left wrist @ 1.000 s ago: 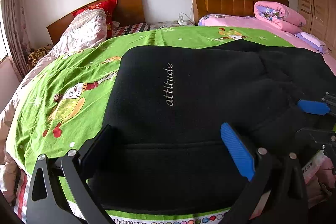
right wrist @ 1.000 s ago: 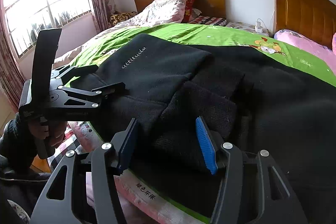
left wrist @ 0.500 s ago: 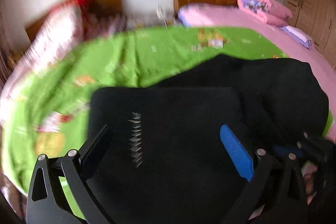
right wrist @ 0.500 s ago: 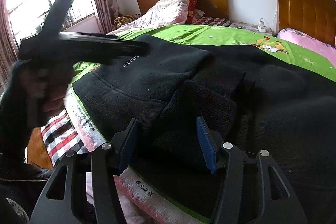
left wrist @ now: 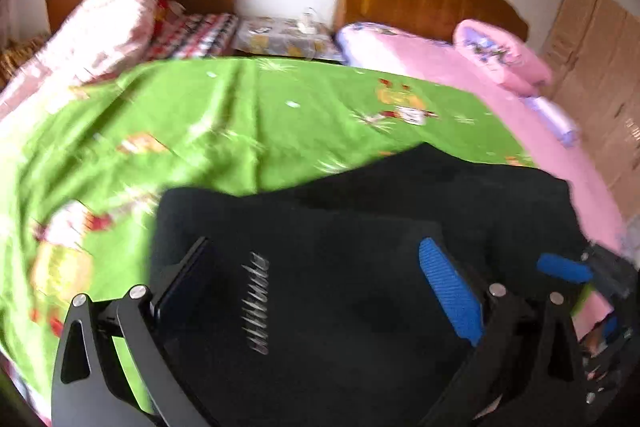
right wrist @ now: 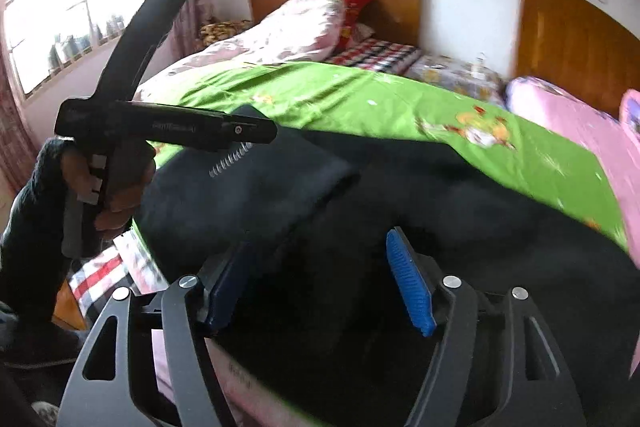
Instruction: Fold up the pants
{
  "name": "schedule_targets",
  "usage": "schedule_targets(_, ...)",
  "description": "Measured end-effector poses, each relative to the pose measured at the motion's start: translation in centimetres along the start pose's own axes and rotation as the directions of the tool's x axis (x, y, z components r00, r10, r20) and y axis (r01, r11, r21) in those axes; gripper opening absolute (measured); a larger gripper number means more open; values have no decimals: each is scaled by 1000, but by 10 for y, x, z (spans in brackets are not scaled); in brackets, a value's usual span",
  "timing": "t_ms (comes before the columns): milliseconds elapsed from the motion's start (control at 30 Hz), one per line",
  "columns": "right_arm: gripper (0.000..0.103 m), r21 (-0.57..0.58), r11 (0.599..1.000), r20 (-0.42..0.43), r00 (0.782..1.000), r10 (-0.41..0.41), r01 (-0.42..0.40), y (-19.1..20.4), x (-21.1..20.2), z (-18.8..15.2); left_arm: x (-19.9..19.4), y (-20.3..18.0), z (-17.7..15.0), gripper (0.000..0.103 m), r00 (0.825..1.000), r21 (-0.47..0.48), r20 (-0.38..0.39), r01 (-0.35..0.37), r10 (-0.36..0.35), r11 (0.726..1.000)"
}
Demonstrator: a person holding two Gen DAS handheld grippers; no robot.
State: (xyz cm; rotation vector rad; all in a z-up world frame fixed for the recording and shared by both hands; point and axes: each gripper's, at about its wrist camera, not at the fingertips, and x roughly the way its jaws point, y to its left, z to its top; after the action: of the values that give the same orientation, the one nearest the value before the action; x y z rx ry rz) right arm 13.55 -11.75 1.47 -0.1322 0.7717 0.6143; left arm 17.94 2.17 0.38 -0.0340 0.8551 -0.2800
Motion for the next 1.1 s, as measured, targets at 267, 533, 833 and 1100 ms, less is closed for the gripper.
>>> schedule_targets(267, 91, -62, 998, -187, 982, -26, 15, -8, 86, 0, 62, -1, -8, 102, 978, 73, -138, -144, 153, 987)
schedule_targets(533, 91, 36, 993, -52, 993, -109, 111, -16, 29, -7, 61, 1, -10, 102, 980, 64, -128, -145, 152, 987)
schedule_targets(833, 91, 695, 719, 273, 928, -252, -9, -142, -159, -160, 61, -1, -10, 102, 980, 64, -119, -155, 162, 986)
schedule_targets(1100, 91, 865, 493, 237, 943, -234, -95, -203, -155, -239, 57, -7, -10, 102, 975, 83, -97, -190, 197, 978)
